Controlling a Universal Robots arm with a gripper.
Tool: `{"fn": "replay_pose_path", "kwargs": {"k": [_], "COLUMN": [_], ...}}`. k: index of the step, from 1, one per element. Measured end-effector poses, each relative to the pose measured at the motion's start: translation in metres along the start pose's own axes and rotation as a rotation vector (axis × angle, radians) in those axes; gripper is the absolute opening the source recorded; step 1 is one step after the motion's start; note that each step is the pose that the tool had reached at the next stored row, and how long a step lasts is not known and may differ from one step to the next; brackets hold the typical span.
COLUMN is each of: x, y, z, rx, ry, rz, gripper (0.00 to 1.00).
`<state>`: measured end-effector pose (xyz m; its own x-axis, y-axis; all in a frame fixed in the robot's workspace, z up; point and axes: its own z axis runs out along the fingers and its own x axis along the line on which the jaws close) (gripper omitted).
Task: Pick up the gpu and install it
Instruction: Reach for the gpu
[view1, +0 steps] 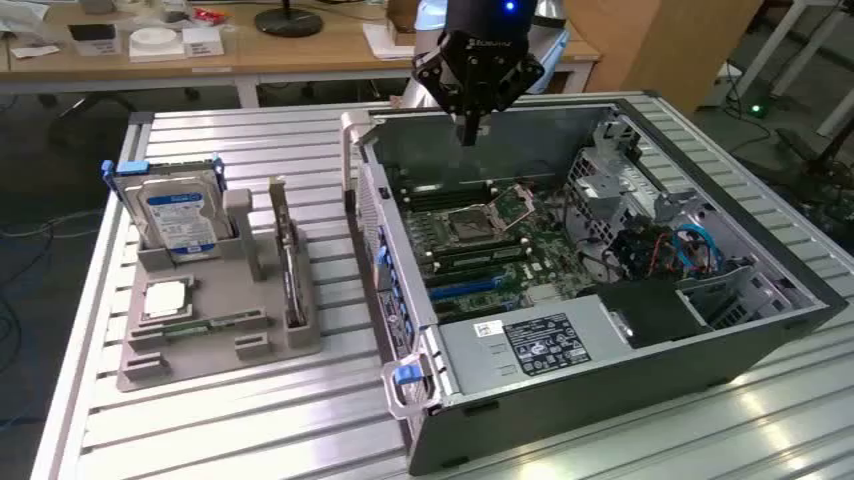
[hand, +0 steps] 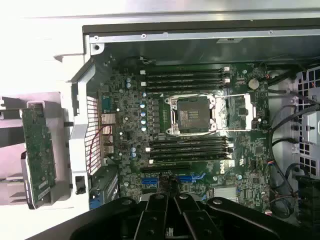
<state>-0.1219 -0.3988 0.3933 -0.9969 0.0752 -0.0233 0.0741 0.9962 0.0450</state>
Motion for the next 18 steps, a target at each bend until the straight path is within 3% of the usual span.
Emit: {"fn": "replay_pose_path", "kwargs": {"k": [8,18], "x": [0.002,0.013], "y": [-0.0002,-0.001], "z": [-0.0001,-0.0004], "rx": [0.0,0.0], "ry": [0.0,0.0], "rz": [0.0,0.0], "gripper": [0.11,0.11]}}
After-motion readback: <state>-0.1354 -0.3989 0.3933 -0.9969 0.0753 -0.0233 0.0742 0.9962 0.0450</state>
